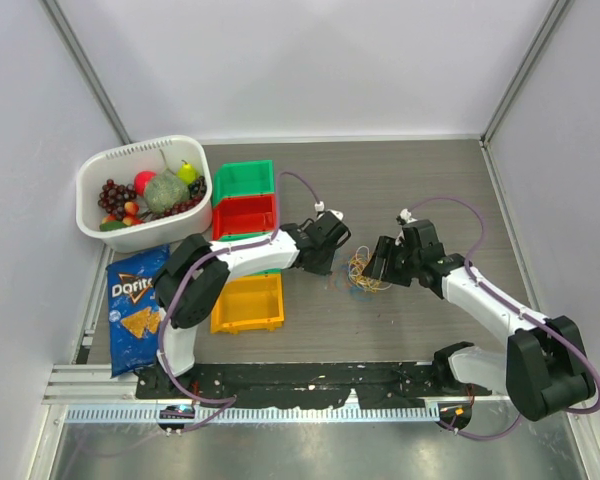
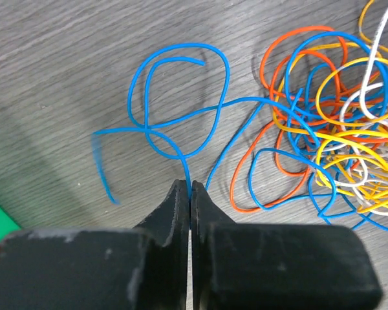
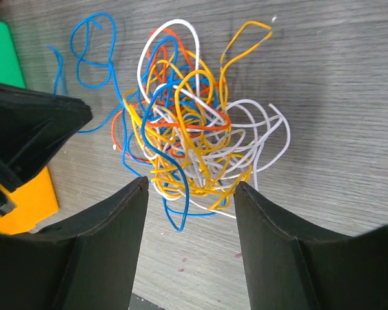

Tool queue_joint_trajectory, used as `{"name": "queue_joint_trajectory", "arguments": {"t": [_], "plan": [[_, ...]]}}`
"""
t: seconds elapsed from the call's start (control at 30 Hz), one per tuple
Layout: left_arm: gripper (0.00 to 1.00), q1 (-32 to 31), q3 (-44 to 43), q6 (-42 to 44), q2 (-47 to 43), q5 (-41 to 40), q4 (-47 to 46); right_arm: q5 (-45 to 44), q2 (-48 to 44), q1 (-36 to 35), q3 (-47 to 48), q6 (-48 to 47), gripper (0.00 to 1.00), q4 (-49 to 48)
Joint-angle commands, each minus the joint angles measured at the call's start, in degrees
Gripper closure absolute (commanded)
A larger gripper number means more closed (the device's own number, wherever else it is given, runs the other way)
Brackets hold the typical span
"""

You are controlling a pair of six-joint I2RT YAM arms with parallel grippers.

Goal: Untangle the cables

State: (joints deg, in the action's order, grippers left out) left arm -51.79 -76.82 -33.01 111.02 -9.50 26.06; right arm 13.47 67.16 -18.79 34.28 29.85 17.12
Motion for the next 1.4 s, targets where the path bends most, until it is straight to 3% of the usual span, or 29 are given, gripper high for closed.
{"name": "queue_joint_trajectory", "arguments": {"t": [0.0,0.17,0.33,0.5,0.6,0.8,1.0,1.17,1.37], "plan": [[1.00,-0.7,-4.2,2.1,-5.5,-2.6,1.9,-7.1,0.1,-1.4,2.6,-1.1,0.38,-2.5],[1.00,-1.5,-3.5,1.8,-12.9,2.3,1.4,-10.1,1.8,-4.9,4.5,-2.7,0.32,-4.5],[1.00,-1.8,-3.6,0.7,-18.8,8.5,0.8,-12.5,8.4,-7.8,6.5,-0.8,0.32,-7.2],[1.00,-2.6,-7.5,2.4,-26.1,11.9,1.5,-15.5,14.7,-8.1,6.9,1.7,0.44,-8.6],[1.00,-2.7,-9.8,3.2,-30.8,14.3,0.2,-15.7,15.5,-8.1,4.6,3.2,0.58,-11.0],[1.00,-2.7,-19.4,5.9,-39.8,18.4,-0.3,-28.0,12.8,-8.0,1.5,6.5,0.62,-8.5],[1.00,-2.7,-21.4,6.5,-49.8,14.3,-5.9,-28.3,11.1,-2.7,0.3,6.5,0.62,-7.4],[1.00,-2.7,-25.6,9.3,-52.2,10.8,-2.0,-26.2,9.5,3.7,0.4,4.7,0.62,-7.0],[1.00,-2.7,-25.9,9.6,-54.2,10.0,-2.6,-26.3,9.0,5.3,2.4,2.7,0.57,-5.3]]}}
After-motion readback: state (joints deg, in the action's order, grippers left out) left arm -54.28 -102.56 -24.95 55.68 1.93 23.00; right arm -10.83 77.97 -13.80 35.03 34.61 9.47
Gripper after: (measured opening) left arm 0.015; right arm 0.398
